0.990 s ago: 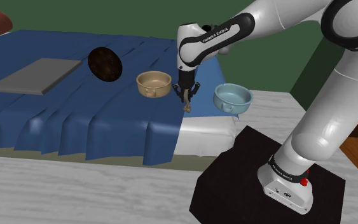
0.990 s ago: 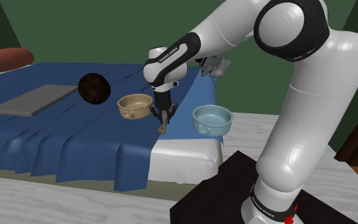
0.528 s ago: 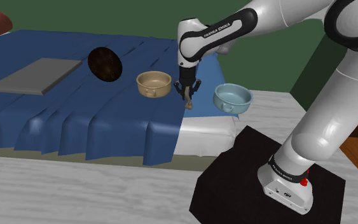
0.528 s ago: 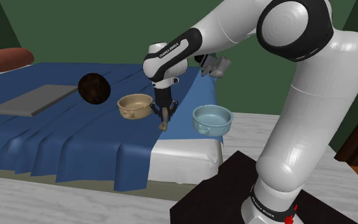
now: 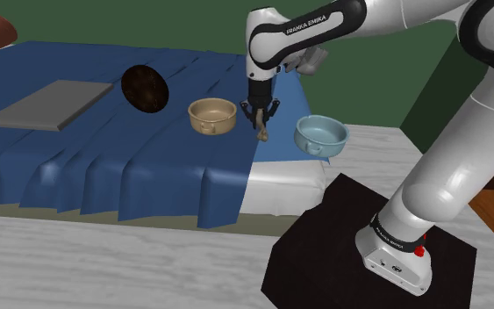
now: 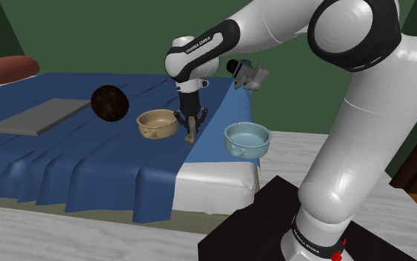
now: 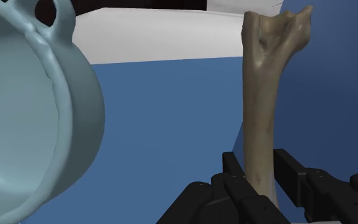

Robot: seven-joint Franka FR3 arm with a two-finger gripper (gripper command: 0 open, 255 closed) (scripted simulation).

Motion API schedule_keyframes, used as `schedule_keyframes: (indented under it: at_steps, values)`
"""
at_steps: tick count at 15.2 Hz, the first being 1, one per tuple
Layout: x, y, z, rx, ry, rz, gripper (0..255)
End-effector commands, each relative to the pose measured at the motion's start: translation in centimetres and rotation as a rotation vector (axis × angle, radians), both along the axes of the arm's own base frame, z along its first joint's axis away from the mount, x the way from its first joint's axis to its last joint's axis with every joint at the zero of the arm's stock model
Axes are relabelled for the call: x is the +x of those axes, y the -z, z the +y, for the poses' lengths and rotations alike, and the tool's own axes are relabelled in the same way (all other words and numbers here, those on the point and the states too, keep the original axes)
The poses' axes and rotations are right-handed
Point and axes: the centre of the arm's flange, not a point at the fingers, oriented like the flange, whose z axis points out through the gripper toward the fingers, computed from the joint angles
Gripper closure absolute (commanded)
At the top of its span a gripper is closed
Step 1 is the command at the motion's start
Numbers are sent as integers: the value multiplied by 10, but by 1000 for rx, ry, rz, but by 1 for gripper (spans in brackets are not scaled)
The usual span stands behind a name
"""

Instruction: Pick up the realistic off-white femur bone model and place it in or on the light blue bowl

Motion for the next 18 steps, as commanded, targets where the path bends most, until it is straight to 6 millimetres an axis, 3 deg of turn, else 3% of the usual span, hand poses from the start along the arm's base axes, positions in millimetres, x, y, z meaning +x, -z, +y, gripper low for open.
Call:
schedule_keyframes:
  at_steps: [1, 16, 18]
  values:
    - [0, -11, 0, 0, 0, 0, 255]
    - [0, -88, 0, 0, 0, 0, 255]
    - [-20, -87, -17, 0, 0, 0, 255]
